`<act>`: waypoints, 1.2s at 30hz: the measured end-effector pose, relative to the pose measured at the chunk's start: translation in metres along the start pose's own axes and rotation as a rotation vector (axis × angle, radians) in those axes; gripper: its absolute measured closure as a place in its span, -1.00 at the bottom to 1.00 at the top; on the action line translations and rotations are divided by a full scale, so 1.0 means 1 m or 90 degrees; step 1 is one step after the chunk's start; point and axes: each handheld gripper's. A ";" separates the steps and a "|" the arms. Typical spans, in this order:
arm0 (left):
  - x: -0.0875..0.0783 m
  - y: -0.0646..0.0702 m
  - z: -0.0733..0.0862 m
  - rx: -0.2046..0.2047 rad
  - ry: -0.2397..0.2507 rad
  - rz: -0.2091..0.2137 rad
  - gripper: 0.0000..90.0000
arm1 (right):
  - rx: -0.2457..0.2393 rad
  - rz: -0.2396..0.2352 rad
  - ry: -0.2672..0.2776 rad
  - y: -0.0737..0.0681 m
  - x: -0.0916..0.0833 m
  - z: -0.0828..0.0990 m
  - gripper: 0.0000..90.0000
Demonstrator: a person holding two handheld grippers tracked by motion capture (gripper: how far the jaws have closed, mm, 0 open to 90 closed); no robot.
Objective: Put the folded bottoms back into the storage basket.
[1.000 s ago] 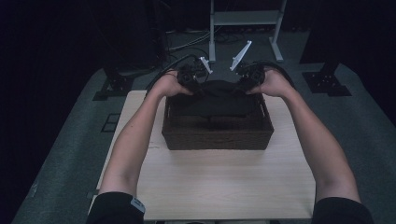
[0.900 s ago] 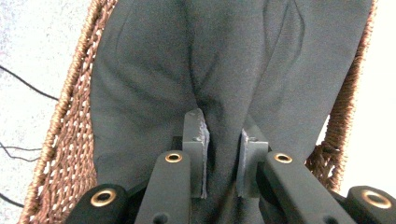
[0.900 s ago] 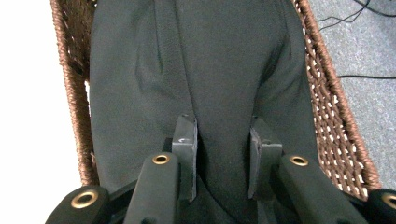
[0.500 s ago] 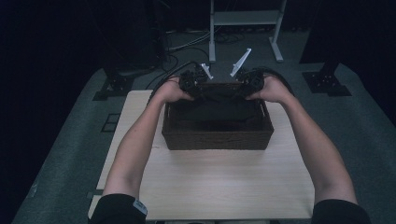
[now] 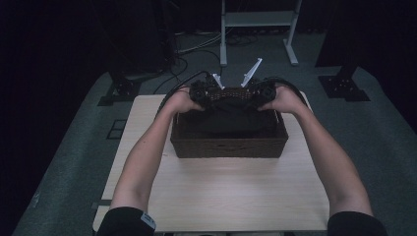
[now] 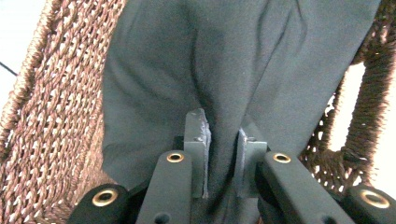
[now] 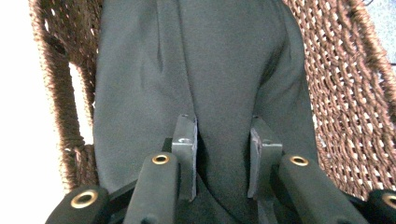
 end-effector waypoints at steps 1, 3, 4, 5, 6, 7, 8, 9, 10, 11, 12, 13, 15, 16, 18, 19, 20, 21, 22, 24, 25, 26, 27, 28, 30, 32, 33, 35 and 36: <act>0.000 0.000 0.000 -0.002 0.008 -0.003 0.78 | -0.001 0.001 -0.001 0.000 0.002 0.001 0.52; -0.001 0.000 0.001 -0.009 0.024 0.003 0.83 | 0.000 -0.002 0.001 -0.001 0.003 0.001 0.55; -0.001 0.000 0.001 -0.009 0.024 0.003 0.86 | 0.000 -0.002 0.001 -0.001 0.003 0.001 0.55; 0.001 0.000 0.000 -0.011 0.023 0.008 0.87 | 0.004 -0.010 0.010 -0.002 0.005 0.001 0.64; 0.003 0.001 0.000 -0.011 0.016 0.001 0.86 | -0.008 -0.004 -0.009 -0.003 0.009 0.000 0.64; 0.003 0.001 0.001 -0.013 0.016 0.000 0.84 | -0.019 0.011 -0.043 -0.005 0.015 -0.001 0.63; 0.002 0.000 0.001 -0.010 0.017 0.003 0.83 | -0.017 0.013 -0.064 -0.006 0.020 0.000 0.63; 0.002 0.001 0.003 -0.011 0.017 0.000 0.83 | -0.011 0.013 -0.069 -0.004 0.023 0.003 0.63; 0.002 0.000 0.004 -0.014 0.016 -0.002 0.83 | -0.001 0.010 -0.062 -0.001 0.024 0.007 0.63; 0.002 0.000 0.005 -0.016 0.013 -0.002 0.83 | 0.003 0.008 -0.055 0.003 0.025 0.011 0.63; 0.002 0.000 0.005 -0.016 0.013 -0.002 0.82 | 0.003 0.008 -0.055 0.003 0.025 0.011 0.63; 0.003 -0.002 0.008 -0.017 0.010 -0.005 0.80 | 0.012 0.007 -0.052 0.006 0.026 0.019 0.63; 0.005 -0.002 0.010 -0.021 0.001 -0.002 0.77 | 0.026 0.005 -0.048 0.007 0.028 0.025 0.62; 0.005 -0.002 0.010 -0.021 0.001 -0.002 0.78 | 0.026 0.005 -0.048 0.007 0.028 0.025 0.62; 0.009 0.000 0.009 -0.020 0.004 0.002 0.78 | 0.036 0.002 -0.053 0.009 0.033 0.031 0.62; 0.010 0.001 0.009 -0.018 0.002 0.004 0.78 | 0.035 0.002 -0.057 0.009 0.034 0.032 0.62; 0.011 0.001 0.008 -0.015 0.001 0.004 0.77 | 0.036 0.001 -0.060 0.009 0.036 0.034 0.62; 0.012 0.001 0.007 -0.013 0.002 0.003 0.76 | 0.042 -0.003 -0.066 0.008 0.038 0.034 0.62; 0.012 0.001 0.007 -0.013 0.002 0.003 0.75 | 0.047 -0.003 -0.074 0.008 0.039 0.035 0.61; 0.011 0.002 0.006 -0.012 0.005 0.001 0.74 | 0.043 -0.006 -0.078 0.008 0.041 0.036 0.58; 0.011 0.002 0.006 -0.012 0.006 0.002 0.73 | 0.043 -0.008 -0.080 0.008 0.042 0.037 0.56; 0.011 0.002 0.006 -0.012 0.006 0.002 0.72 | 0.049 -0.008 -0.083 0.008 0.043 0.037 0.53; 0.011 0.002 0.006 -0.012 0.008 0.003 0.71 | 0.048 -0.006 -0.085 0.009 0.044 0.038 0.49; 0.011 0.002 0.006 -0.012 0.008 0.004 0.70 | 0.049 -0.005 -0.086 0.009 0.045 0.039 0.48; 0.011 0.002 0.006 -0.013 0.008 0.006 0.66 | 0.053 -0.002 -0.085 0.009 0.046 0.041 0.43; 0.012 0.003 0.007 -0.017 0.013 0.007 0.64 | 0.057 -0.002 -0.079 0.010 0.047 0.042 0.38; 0.012 0.003 0.008 -0.019 0.016 0.007 0.63 | 0.066 -0.003 -0.067 0.011 0.046 0.043 0.31; 0.012 0.003 0.009 -0.023 0.019 0.004 0.60 | 0.063 0.001 -0.065 0.010 0.046 0.043 0.22; 0.012 0.003 0.009 -0.023 0.019 0.004 0.59 | 0.063 0.001 -0.065 0.010 0.046 0.043 0.22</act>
Point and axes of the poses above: each handheld gripper's, and its own axes: x roughly forward along the jaws, z roughly out of its underside, y roughly to its right, and after that the axes turned 9 degrees about y, right-handed
